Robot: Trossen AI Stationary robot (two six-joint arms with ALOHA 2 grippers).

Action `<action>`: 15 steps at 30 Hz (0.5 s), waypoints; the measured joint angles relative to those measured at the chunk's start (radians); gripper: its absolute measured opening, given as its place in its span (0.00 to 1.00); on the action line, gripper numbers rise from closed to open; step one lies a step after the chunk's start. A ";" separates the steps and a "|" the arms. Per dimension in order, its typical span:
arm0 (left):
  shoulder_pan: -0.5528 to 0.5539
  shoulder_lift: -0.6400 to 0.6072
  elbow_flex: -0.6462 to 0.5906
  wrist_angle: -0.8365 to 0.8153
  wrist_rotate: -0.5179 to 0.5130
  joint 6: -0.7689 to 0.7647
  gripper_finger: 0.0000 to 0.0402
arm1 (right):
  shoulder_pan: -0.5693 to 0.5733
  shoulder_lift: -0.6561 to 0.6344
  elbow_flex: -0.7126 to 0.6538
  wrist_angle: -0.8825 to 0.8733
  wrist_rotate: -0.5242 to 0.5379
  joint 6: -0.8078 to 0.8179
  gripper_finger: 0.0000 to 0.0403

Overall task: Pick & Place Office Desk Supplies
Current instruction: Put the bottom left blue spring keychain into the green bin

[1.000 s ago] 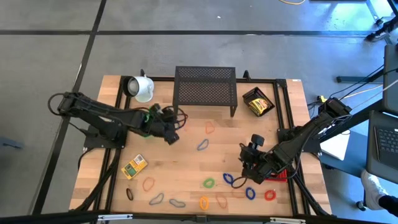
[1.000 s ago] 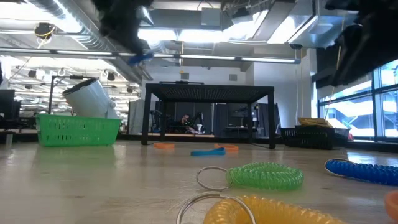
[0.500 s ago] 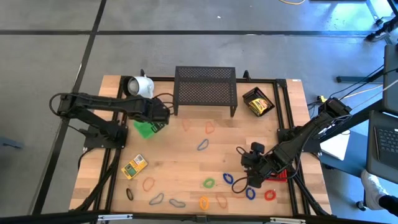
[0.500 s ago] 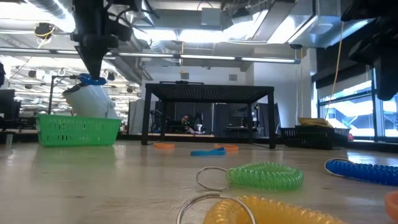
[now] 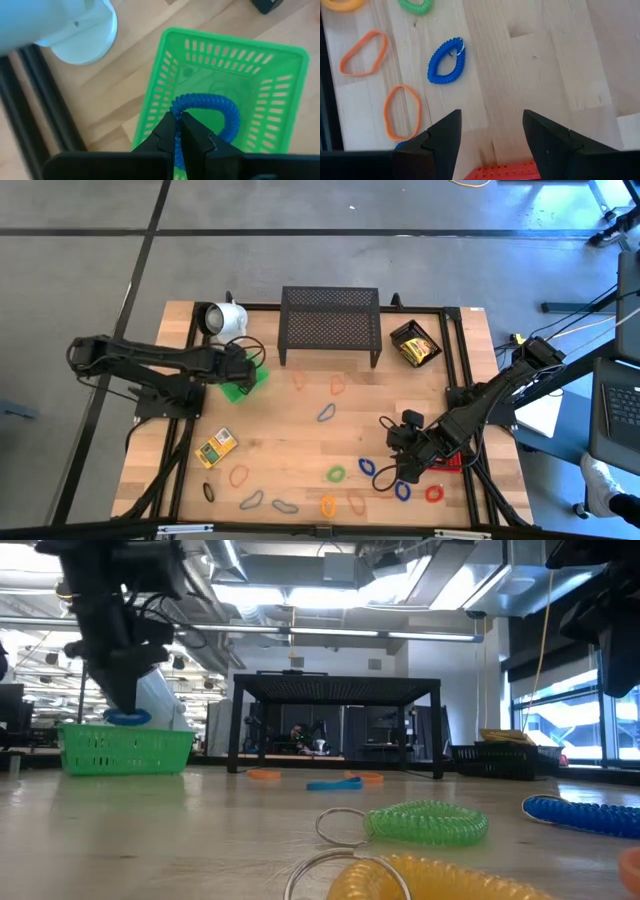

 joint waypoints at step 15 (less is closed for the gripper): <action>-0.001 -0.052 -0.156 0.177 0.031 -0.015 0.02 | 0.000 0.000 0.000 0.021 0.003 0.000 0.53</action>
